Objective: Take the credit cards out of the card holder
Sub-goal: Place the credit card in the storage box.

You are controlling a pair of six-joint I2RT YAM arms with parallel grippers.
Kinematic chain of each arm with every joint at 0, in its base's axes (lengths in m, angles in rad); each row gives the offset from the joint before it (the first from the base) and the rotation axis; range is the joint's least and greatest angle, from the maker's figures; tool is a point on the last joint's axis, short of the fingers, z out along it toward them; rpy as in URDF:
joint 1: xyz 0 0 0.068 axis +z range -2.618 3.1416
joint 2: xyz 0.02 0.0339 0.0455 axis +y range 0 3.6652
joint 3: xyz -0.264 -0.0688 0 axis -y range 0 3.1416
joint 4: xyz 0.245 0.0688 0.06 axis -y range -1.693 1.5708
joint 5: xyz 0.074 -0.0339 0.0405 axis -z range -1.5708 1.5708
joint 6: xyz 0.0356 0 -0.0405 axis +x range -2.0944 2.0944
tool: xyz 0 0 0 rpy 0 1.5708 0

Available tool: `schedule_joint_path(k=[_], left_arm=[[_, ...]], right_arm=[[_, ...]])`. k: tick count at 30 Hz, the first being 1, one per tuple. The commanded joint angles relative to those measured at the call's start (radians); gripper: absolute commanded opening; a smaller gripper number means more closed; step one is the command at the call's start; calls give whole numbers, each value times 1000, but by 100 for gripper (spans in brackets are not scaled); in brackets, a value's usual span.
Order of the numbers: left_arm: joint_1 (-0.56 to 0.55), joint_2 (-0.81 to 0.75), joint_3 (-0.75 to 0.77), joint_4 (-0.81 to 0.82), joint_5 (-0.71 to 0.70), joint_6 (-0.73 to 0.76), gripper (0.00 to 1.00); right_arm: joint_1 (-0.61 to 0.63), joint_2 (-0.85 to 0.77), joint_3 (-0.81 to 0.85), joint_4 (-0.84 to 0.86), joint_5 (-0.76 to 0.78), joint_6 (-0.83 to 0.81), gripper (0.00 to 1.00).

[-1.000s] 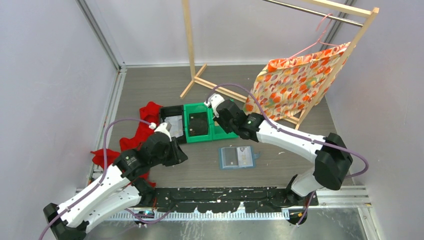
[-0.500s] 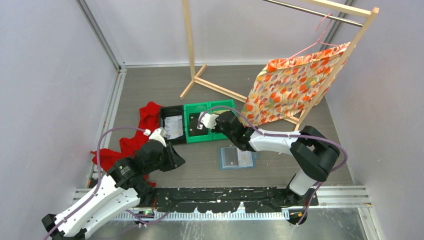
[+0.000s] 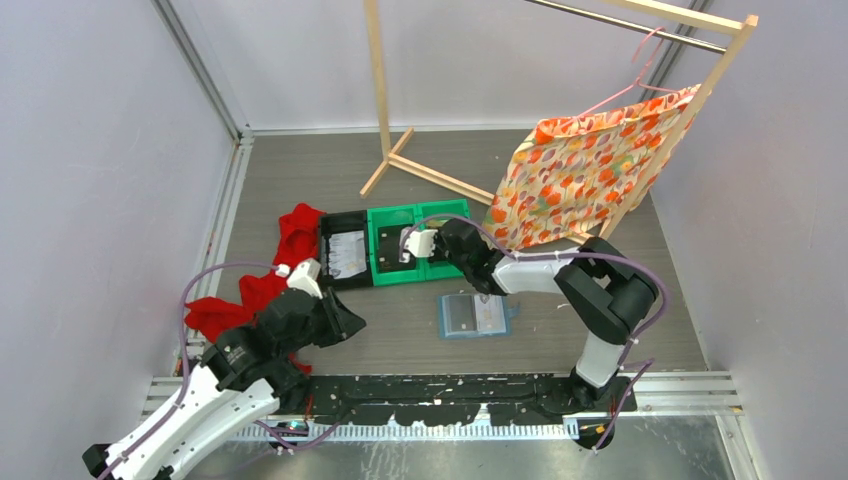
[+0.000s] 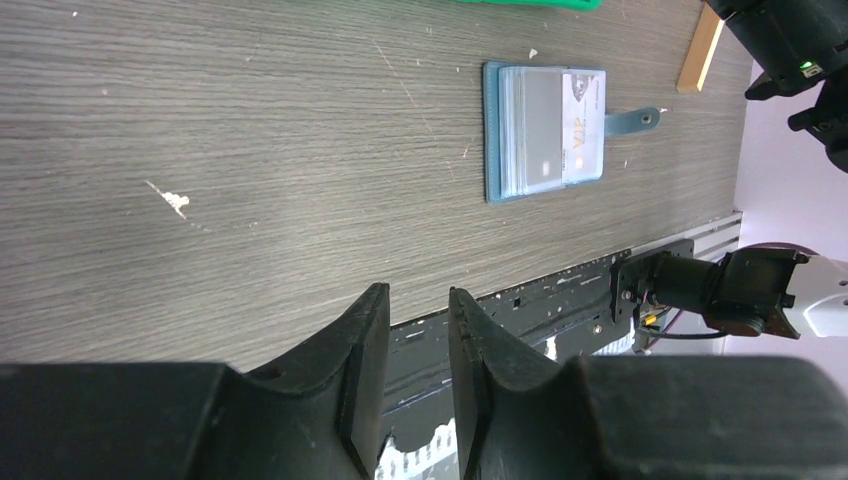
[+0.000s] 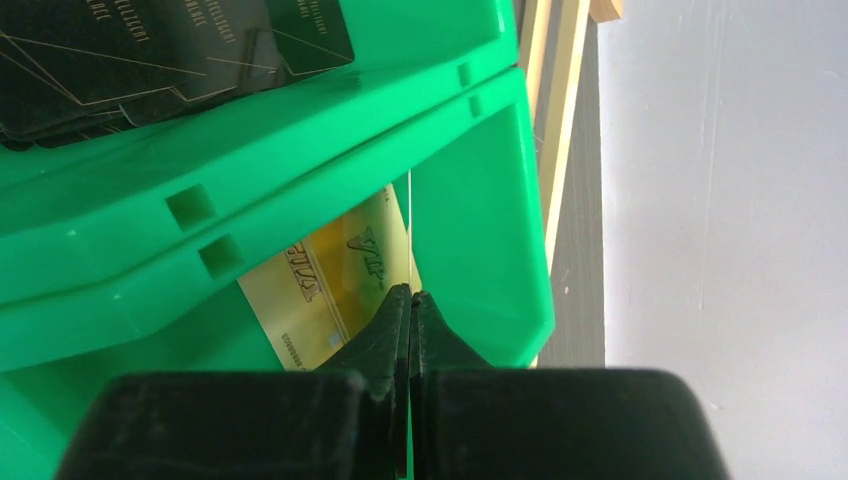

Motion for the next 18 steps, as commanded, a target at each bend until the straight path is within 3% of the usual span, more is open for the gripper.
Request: schedule_joint_path(k=[1, 3, 5, 14, 16, 18], left_arm=[[6, -30, 4, -41, -34, -12, 30], [5, -45, 3, -53, -42, -17, 31], [6, -57, 5, -67, -59, -18, 31], [5, -34, 42, -71, -92, 10, 34], [5, -9, 62, -74, -95, 27, 34], [5, 17, 83, -67, -98, 46, 34]], right_arm=[[-4, 35, 33, 71, -25, -46, 1], [-3, 49, 33, 84, -11, -37, 3], [0, 57, 27, 97, 8, -25, 16], [4, -101, -39, 121, 43, 82, 49], [3, -156, -43, 83, 44, 117, 71], [12, -211, -38, 27, 60, 155, 77]])
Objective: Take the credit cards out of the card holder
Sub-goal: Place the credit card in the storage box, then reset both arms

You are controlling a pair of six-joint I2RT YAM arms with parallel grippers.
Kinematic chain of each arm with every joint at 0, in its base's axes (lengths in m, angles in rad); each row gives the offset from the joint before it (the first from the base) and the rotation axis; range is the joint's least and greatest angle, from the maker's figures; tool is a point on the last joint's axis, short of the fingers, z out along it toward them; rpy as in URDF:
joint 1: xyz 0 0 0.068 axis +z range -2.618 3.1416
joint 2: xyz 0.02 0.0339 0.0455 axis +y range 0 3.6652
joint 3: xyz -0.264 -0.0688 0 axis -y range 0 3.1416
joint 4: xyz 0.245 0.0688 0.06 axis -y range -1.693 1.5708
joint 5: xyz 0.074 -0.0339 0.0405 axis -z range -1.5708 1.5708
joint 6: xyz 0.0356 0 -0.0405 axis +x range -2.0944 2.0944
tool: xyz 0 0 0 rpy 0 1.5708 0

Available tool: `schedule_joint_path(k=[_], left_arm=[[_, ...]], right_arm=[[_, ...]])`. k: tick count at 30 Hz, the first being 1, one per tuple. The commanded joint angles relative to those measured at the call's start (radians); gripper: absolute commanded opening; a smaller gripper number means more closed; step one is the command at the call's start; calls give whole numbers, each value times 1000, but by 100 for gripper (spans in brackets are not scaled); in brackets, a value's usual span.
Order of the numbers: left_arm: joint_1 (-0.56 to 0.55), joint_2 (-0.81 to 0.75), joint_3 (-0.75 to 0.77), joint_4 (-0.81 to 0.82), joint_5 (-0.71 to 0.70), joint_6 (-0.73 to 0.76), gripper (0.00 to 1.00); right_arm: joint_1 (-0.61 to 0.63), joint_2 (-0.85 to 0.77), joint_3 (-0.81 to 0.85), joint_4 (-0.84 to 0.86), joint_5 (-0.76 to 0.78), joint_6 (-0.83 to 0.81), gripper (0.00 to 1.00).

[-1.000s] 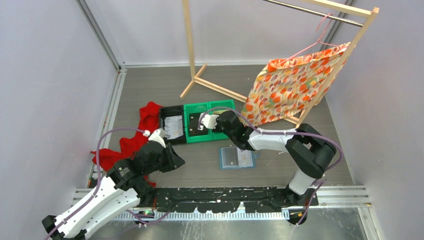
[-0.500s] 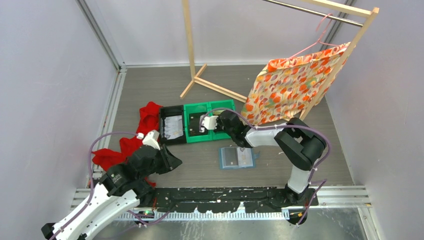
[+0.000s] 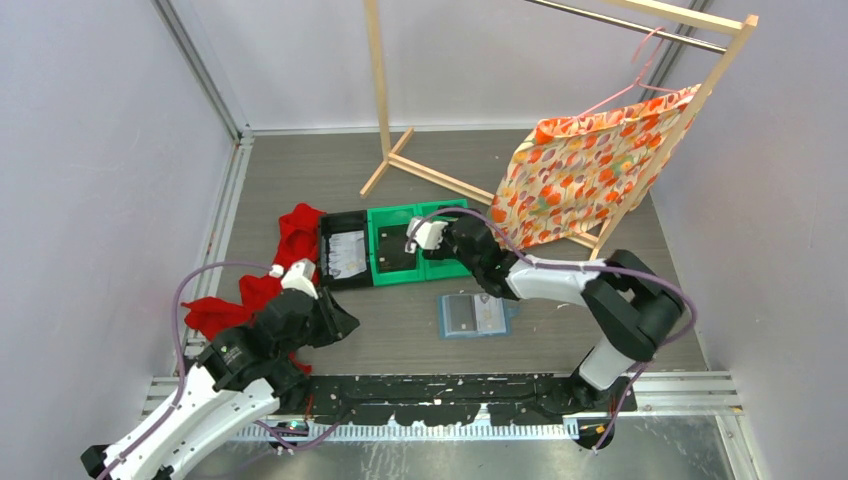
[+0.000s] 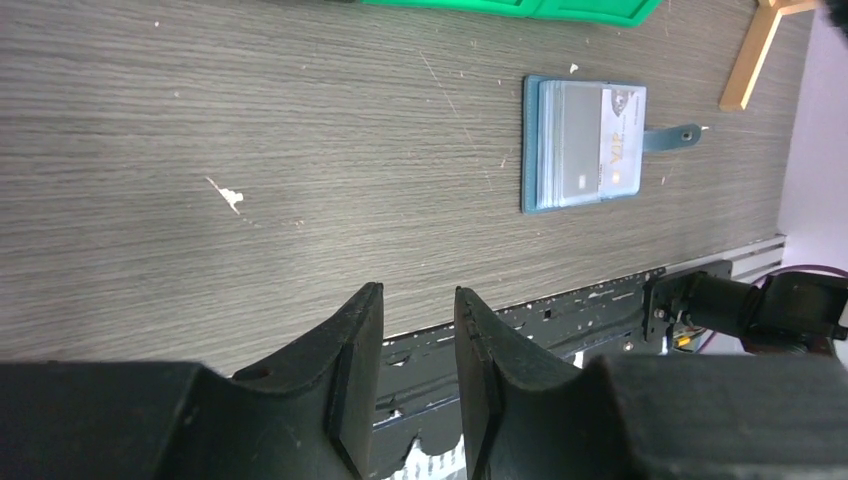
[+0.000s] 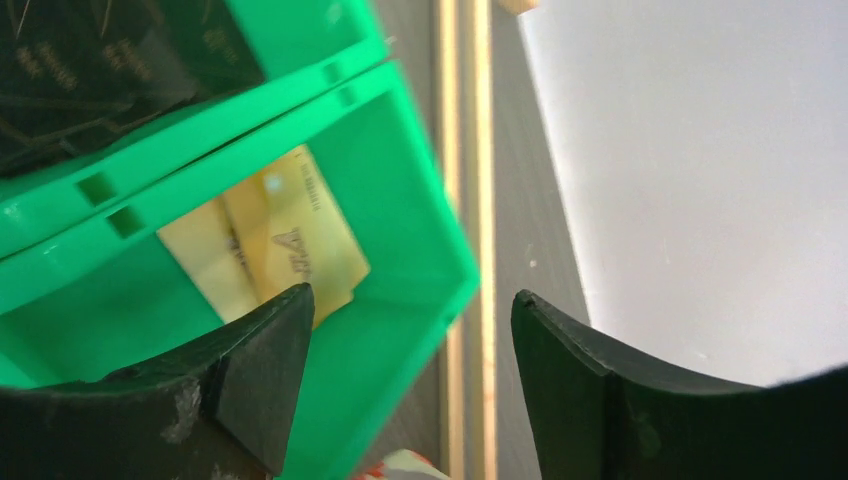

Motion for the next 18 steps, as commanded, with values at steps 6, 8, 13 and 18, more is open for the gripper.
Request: schedule_joint_path(k=[6, 8, 13, 18], left_arm=[[5, 175, 181, 18, -50, 140, 34], [6, 235, 249, 8, -61, 179, 34], [6, 354, 392, -19, -108, 240, 34], [4, 407, 478, -30, -166, 282, 35]], right_arm=[[67, -342, 266, -551, 114, 482, 100], [71, -410, 352, -698, 82, 626, 100], [79, -483, 521, -1052, 54, 1005, 100], [79, -562, 522, -1321, 103, 1252, 100]])
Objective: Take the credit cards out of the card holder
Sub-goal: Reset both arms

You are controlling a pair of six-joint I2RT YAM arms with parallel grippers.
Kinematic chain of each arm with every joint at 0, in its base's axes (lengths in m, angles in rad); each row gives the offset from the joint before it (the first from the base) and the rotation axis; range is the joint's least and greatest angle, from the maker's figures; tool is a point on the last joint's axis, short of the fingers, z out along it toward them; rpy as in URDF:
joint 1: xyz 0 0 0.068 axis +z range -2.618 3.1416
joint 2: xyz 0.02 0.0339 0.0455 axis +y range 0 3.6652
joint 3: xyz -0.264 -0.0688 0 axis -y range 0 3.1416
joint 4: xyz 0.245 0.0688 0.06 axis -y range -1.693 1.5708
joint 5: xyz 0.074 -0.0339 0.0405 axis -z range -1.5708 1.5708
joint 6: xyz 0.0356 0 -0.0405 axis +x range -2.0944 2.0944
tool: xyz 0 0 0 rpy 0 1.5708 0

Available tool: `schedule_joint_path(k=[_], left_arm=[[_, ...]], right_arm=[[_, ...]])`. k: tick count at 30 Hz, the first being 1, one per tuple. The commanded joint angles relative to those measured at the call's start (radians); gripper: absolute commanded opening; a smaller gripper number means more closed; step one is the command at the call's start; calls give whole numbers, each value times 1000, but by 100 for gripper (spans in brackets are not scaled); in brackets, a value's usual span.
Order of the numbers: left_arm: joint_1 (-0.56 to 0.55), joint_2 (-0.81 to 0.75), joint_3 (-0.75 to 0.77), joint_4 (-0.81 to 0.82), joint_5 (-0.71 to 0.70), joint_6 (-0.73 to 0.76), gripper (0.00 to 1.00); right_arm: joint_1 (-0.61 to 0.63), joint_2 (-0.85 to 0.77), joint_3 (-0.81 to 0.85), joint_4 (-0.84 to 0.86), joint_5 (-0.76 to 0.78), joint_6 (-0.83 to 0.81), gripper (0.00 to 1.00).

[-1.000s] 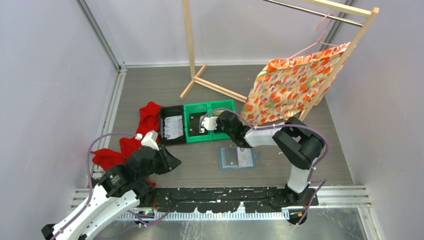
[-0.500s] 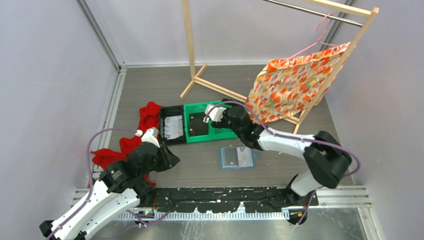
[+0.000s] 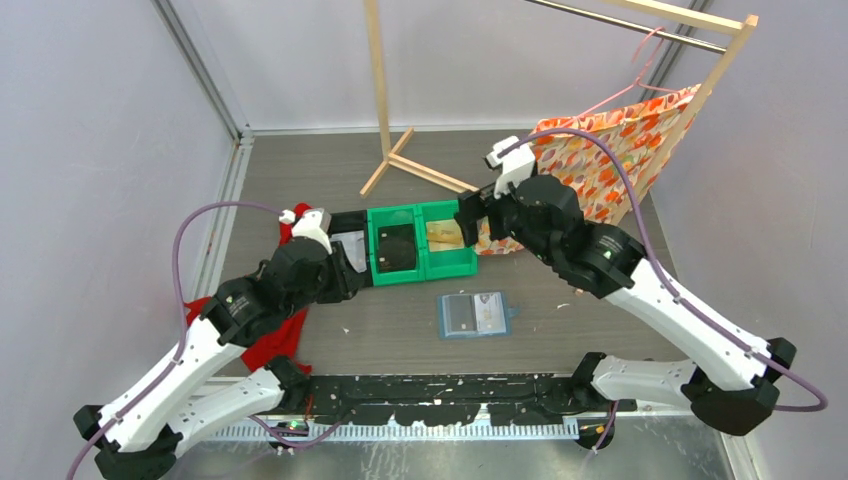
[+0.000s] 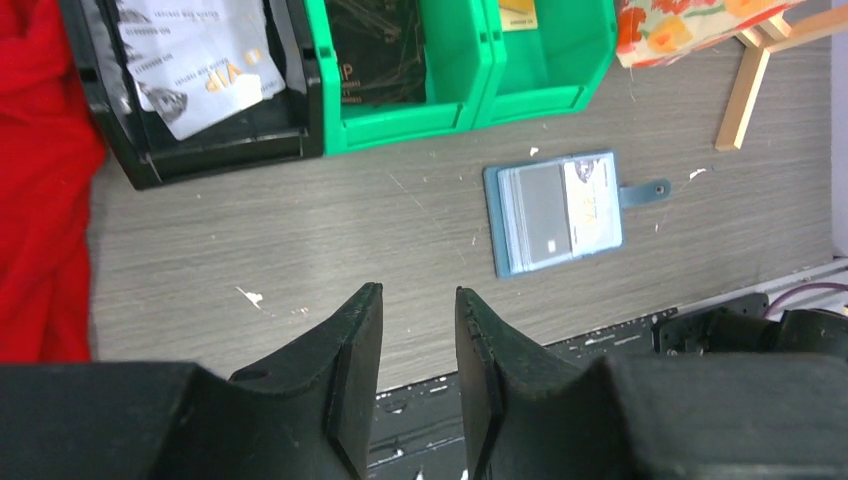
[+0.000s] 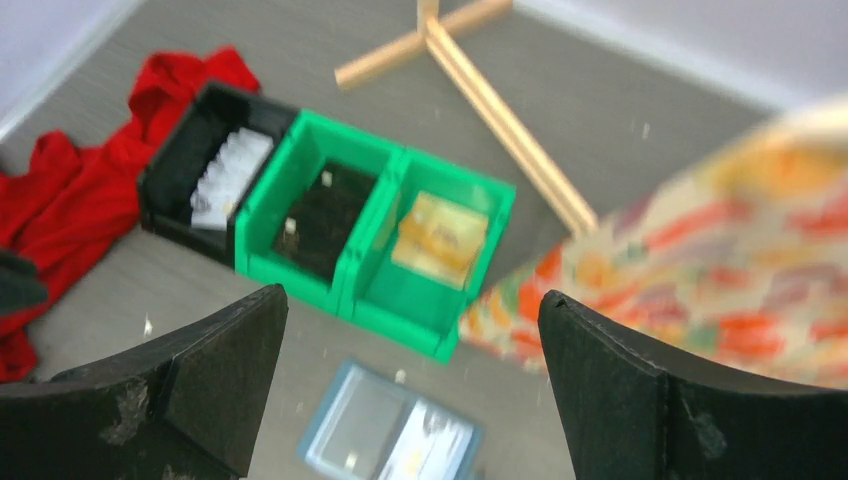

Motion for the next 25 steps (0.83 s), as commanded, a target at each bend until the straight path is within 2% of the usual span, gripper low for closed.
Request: schedule_joint_path(k=[1, 5, 11, 14, 22, 25], left_arm=[[5, 30, 80, -21, -92, 72, 35], [6, 58, 121, -54, -150, 89, 35], [5, 86, 110, -74, -172, 65, 35], [5, 97, 107, -75, -153, 52, 35], [5, 98, 96, -65, -165, 29, 35], [5, 97, 95, -72, -201, 1, 35]], right_arm=[[3, -66, -41, -387, 37, 316, 100], [4, -281, -172, -416, 160, 414, 100], [3, -584, -253, -569, 490, 567, 100], [3, -634, -252, -657, 608, 652, 100], [4, -616, -264, -732, 706, 765, 100], [4, -591, -251, -762, 738, 852, 100]])
